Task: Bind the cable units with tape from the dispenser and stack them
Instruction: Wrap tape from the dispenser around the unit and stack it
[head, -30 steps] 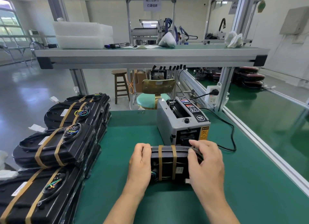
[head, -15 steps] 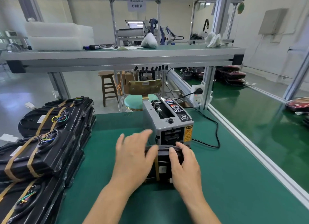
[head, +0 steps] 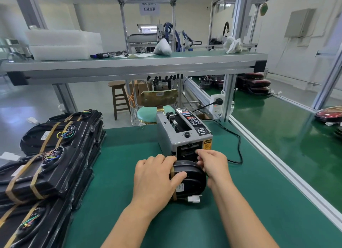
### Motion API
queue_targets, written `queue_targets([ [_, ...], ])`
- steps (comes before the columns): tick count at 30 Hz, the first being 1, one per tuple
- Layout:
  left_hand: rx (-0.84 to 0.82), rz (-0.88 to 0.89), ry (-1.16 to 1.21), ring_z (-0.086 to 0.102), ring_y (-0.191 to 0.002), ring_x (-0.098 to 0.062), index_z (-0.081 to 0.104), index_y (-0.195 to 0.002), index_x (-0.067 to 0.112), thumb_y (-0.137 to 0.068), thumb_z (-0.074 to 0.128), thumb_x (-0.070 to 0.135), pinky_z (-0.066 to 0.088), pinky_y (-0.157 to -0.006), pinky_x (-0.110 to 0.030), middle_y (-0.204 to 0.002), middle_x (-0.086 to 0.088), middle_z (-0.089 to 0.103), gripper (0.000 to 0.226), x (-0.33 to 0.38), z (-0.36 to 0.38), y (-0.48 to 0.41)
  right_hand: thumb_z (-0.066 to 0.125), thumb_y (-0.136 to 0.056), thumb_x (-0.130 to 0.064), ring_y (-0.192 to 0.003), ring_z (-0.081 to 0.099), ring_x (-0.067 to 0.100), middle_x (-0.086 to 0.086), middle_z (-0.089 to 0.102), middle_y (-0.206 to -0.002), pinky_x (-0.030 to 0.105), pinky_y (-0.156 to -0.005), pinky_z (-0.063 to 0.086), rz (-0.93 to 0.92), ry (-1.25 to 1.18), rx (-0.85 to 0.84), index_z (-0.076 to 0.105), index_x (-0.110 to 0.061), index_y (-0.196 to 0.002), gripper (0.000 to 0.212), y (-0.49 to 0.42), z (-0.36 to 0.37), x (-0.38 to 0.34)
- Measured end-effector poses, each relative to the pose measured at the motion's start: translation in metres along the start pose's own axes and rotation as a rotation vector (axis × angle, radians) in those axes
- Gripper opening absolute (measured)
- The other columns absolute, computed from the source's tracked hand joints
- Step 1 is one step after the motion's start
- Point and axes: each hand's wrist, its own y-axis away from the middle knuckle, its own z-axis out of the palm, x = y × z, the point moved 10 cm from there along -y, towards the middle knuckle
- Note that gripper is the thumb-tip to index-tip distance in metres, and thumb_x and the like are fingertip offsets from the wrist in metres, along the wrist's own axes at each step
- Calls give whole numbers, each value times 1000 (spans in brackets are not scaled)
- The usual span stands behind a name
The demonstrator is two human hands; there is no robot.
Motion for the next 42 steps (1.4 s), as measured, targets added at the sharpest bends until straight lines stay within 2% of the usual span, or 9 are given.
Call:
queue_targets([
  [8,28,3,21,53,-98,-13,55,-121,39,-86,27,71,29,-88,-31,-101,16,57,56,1,-2,1,69,-87,-11,-36,47,4,2,60,-59,13,-32,32,59,18,-10,71,-1,-82,12,-7,5,3],
  [12,28,1,20,52,-97,-13,54,-122,39,-84,22,72,29,-88,-31,-101,16,56,59,2,-3,2,71,-85,-10,-35,46,3,2,60,-58,13,-33,33,75,-10,-1,67,-5,-75,13,-9,7,5],
  [18,35,-5,38,52,-95,-14,56,-119,38,-86,27,71,29,-86,-31,-99,15,57,55,2,-4,2,75,-76,-6,-48,48,13,4,63,-59,26,-57,46,60,-23,49,67,-8,-66,12,-8,9,6],
  [25,29,-31,25,53,-96,-15,56,-120,37,-88,34,69,30,-86,-32,-100,15,57,50,2,-4,2,72,-73,-7,-58,55,19,3,62,-61,27,-60,48,10,33,82,68,-12,-66,9,-5,9,-1],
  [29,18,-44,56,51,-104,-13,52,-127,39,-89,35,69,26,-90,-31,-110,16,56,51,2,-3,3,72,-80,-10,-43,47,9,-3,54,-50,18,-45,41,6,-90,72,67,-11,-69,13,11,-3,-6],
  [33,45,-14,135,44,-125,-14,45,-142,31,-94,48,54,24,-101,-34,-143,9,42,53,4,-6,3,73,-82,-11,-39,46,2,-3,56,-55,14,-35,35,2,-248,14,70,-9,-75,8,42,-10,-7],
  [37,61,40,171,50,-111,-10,47,-140,28,-94,52,46,24,-95,-31,-117,15,54,50,7,-10,6,73,-83,-10,-44,51,5,-2,62,-57,14,-36,35,99,-332,-142,72,-6,-79,5,69,7,3],
  [39,133,31,251,59,-95,-11,62,-120,26,-85,70,37,29,-88,-29,-98,14,63,38,8,-19,10,72,-83,-9,-45,53,5,-1,62,-58,14,-38,38,113,-340,-138,73,-5,-84,4,72,6,4],
  [42,204,23,313,58,-80,-11,61,-93,24,-75,81,29,28,-83,-24,-82,13,61,28,6,-23,13,71,-84,-8,-46,53,5,-1,62,-59,15,-41,40,103,-317,-146,74,-3,-89,8,73,6,4],
])
